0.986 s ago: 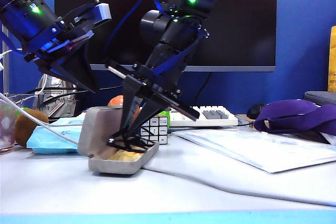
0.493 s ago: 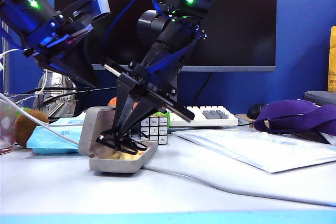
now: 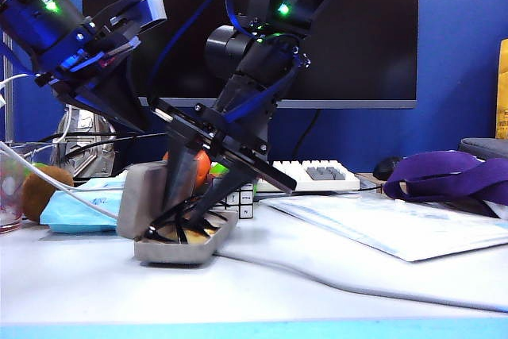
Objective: Pick up the glasses, fold the temples of the glasses, place the glasses into the glasses case, and finally close the glasses case.
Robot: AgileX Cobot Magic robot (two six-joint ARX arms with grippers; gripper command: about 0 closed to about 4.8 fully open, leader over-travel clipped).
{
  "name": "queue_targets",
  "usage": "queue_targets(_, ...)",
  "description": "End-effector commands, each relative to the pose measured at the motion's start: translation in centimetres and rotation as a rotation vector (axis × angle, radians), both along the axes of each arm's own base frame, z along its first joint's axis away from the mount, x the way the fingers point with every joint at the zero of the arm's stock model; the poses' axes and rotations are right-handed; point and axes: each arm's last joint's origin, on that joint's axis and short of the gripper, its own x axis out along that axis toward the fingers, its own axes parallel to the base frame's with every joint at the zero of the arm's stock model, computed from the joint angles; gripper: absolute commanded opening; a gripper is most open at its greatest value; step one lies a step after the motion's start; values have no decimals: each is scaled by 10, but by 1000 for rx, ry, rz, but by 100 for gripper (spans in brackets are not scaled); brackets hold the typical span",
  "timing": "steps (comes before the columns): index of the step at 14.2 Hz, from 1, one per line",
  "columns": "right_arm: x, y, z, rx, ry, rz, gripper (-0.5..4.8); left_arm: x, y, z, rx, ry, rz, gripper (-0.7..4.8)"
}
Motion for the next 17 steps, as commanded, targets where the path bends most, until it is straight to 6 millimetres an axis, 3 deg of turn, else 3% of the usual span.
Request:
queue_targets(1, -1, 0, 8, 17, -13, 8, 181, 0, 0, 2, -11, -12, -7, -5)
queue_targets(9, -5, -24, 30, -95, -88, 82, 176, 0, 0, 3, -11, -13, -6, -5)
queue_targets(10, -4, -32, 36, -132, -122, 75, 146, 0, 0, 3, -11, -13, -6, -5)
queue_targets(12, 6, -50, 42, -181, -191, 82, -8, 0, 0, 3, -12, -13, -7, -5)
queue_targets(17, 29, -73, 27, -155, -337, 362, -5, 3, -5, -3, -80, 27, -78, -5)
